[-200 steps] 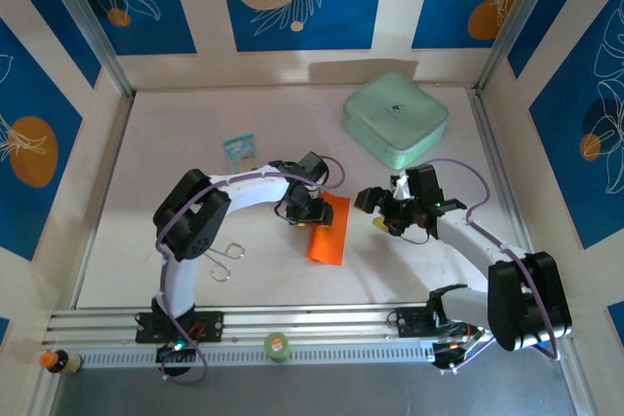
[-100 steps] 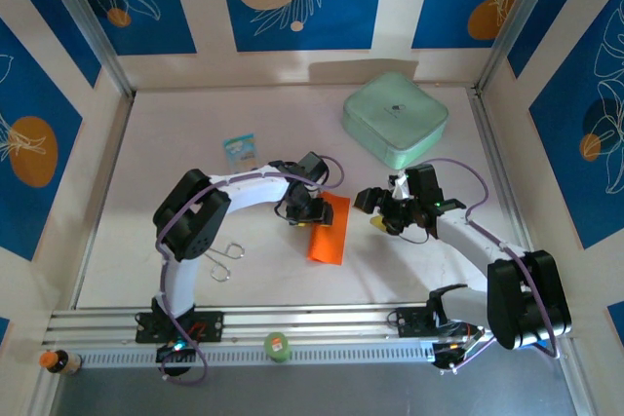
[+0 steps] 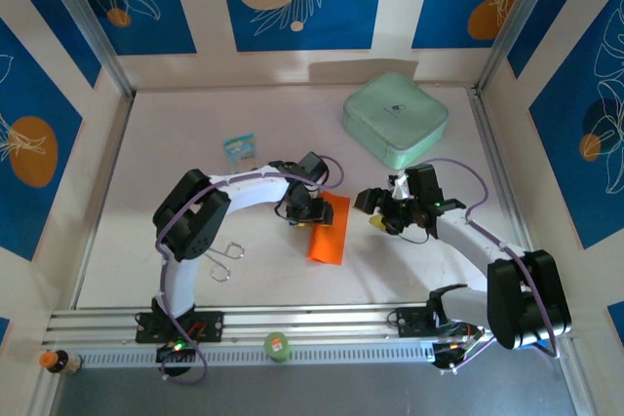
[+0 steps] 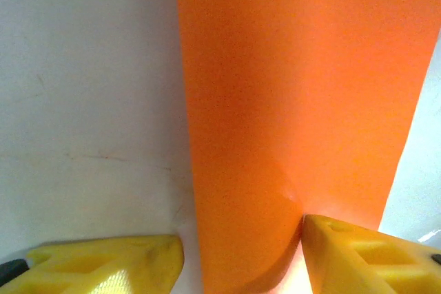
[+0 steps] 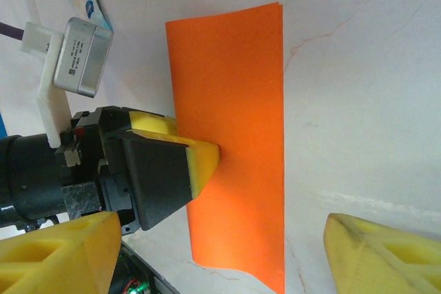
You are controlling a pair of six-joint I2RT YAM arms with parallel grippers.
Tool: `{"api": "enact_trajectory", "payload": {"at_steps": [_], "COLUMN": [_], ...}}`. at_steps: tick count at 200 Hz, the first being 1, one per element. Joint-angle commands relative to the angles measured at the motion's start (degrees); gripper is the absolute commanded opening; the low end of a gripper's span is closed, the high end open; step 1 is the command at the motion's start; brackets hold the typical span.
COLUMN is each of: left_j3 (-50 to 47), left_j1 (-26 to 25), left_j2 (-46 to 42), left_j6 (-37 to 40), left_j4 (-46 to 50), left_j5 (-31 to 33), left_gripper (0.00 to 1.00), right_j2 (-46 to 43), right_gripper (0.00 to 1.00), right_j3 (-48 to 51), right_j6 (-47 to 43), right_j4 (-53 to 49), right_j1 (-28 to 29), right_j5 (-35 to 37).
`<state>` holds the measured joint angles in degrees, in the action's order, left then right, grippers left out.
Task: Fold a paper plane with a square sheet of paper (pick it up from the middle)
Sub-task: Hold the square sheet of paper at the center of the table.
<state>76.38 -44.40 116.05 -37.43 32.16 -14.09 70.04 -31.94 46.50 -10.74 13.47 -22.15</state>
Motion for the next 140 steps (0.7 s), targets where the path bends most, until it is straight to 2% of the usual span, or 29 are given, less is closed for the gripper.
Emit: {"api": "enact_trajectory", "payload": {"at_steps": [1, 20, 35, 73, 91, 119, 140], "left_j3": [-4.81, -4.83, -4.75, -4.61, -4.66, -4.66, -4.66], "left_j1": [0.19, 0.19, 0.19, 0.19, 0.18, 0.13, 0.17], "left_j2": [8.40, 8.48, 8.49, 8.69, 8.75, 8.80, 8.83], "left_j6": [2.08, 2.61, 2.79, 2.25, 2.27, 2.20, 2.22], "left_j4": [-2.52, -2.63, -2.46, -2.35, -2.46, -2.53, -2.63], "left_j5": [8.56, 8.59, 8.78, 8.86, 8.73, 8.70, 8.54], "left_gripper": [0.61, 0.61, 0.61, 0.61, 0.61, 0.61, 0.61], "right_j2": [1.27, 2.00, 2.73, 7.32, 9.92, 10.92, 10.95], "right_gripper": [0.73, 0.68, 0.60, 0.27, 0.12, 0.00, 0.00], "right_j3": [0.06, -0.21, -0.31, -0.77, -1.32, -0.02, 2.56], "right_j6": [-0.29, -0.27, -0.13, 0.28, 1.03, 3.30, 5.92], "right_j4": [0.63, 0.88, 1.64, 5.96, 7.67, 11.21, 16.76], "right_j1": [0.46, 0.68, 0.88, 2.79, 4.95, 9.02, 11.48], "right_j5": [-2.96, -3.21, -4.16, -8.79, -8.01, -0.28, 3.18]}}
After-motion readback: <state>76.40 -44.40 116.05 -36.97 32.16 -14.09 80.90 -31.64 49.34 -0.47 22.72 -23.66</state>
